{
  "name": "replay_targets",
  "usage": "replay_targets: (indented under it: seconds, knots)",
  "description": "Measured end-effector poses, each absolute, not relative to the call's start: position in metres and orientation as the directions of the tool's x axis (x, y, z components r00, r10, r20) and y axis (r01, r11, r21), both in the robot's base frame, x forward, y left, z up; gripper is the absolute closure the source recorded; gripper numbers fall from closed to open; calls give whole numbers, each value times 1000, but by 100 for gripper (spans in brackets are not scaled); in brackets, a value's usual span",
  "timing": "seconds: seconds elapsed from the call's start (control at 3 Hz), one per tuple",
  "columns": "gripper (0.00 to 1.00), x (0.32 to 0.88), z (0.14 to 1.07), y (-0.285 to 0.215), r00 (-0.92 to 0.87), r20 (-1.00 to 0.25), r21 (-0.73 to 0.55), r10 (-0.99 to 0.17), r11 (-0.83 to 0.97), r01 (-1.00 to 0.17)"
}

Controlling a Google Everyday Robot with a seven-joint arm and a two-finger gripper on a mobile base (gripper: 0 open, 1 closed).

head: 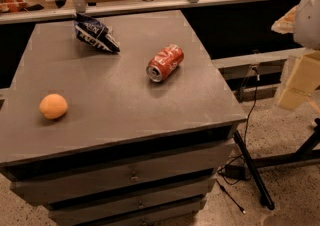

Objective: Pick orange

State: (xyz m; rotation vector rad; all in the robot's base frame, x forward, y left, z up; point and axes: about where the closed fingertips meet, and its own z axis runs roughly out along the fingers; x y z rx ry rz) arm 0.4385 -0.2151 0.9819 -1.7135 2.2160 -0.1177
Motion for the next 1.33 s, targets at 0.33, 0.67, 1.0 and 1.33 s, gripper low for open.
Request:
replay_targets:
  seconds: [0.33, 0.67, 1.0, 1.33]
  knots:
    - [0, 438, 982, -215, -218, -212, -267, -953, 271, -925]
    - [0, 439, 985, -210, -246, -279, -253, -928, 318, -914]
    - [0, 440, 983, -213, -309, -434, -225, -846, 434, -872]
    - [0, 449, 986, -211, -309, -620, -207, -721, 530, -822]
